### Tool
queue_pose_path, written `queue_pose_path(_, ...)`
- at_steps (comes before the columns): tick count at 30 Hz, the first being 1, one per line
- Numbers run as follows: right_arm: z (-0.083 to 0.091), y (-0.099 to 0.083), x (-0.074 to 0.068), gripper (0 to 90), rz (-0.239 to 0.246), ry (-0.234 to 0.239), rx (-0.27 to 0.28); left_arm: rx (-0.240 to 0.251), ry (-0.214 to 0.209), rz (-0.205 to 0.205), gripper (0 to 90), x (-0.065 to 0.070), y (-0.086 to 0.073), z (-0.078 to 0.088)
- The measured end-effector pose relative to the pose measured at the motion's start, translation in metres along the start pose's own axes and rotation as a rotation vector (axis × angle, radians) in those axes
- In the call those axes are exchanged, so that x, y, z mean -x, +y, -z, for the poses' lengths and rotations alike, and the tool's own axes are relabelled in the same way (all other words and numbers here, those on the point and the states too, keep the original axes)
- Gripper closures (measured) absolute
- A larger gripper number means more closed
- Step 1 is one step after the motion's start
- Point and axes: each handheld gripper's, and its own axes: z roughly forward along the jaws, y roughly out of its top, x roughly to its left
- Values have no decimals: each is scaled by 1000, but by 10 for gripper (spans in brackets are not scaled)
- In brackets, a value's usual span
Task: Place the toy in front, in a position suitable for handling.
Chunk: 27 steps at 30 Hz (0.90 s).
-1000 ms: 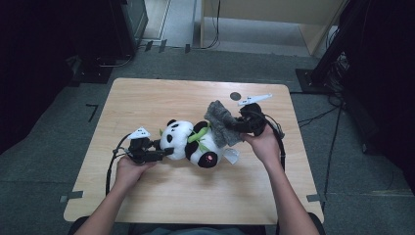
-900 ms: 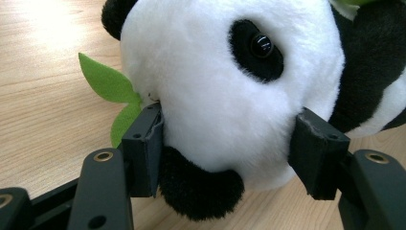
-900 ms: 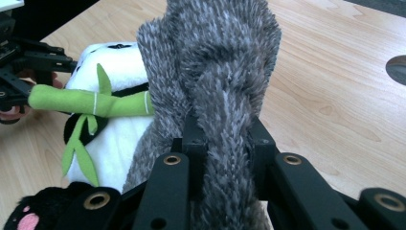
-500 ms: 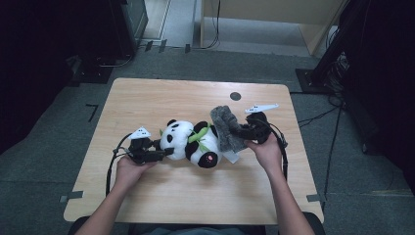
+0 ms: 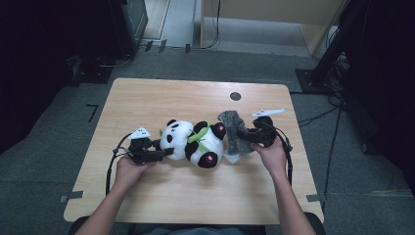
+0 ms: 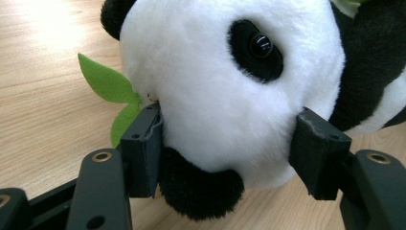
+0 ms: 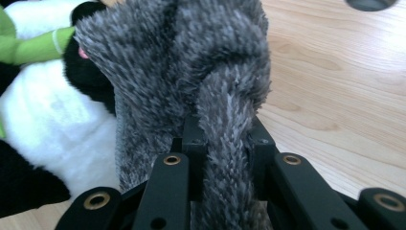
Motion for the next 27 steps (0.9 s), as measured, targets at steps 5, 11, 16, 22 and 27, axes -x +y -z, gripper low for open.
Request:
queue_pose_path(5,11,1,7,762,-27,-7,47,1,-1,-1,357,0,0,0)
queue_pose_path(11,31,17,-2,765,-28,28,123,10,4,9,355,1,-1,0)
queue_pose_path(16,42,36,-18,764,21,51,145,22,21,28,353,5,-2,-1)
queue_pose_path(22,40,52,-43,764,90,120,165,7,29,17,352,8,-2,1)
queue_pose_path(27,18,55,-53,763,126,125,107,7,33,5,353,8,-3,1)
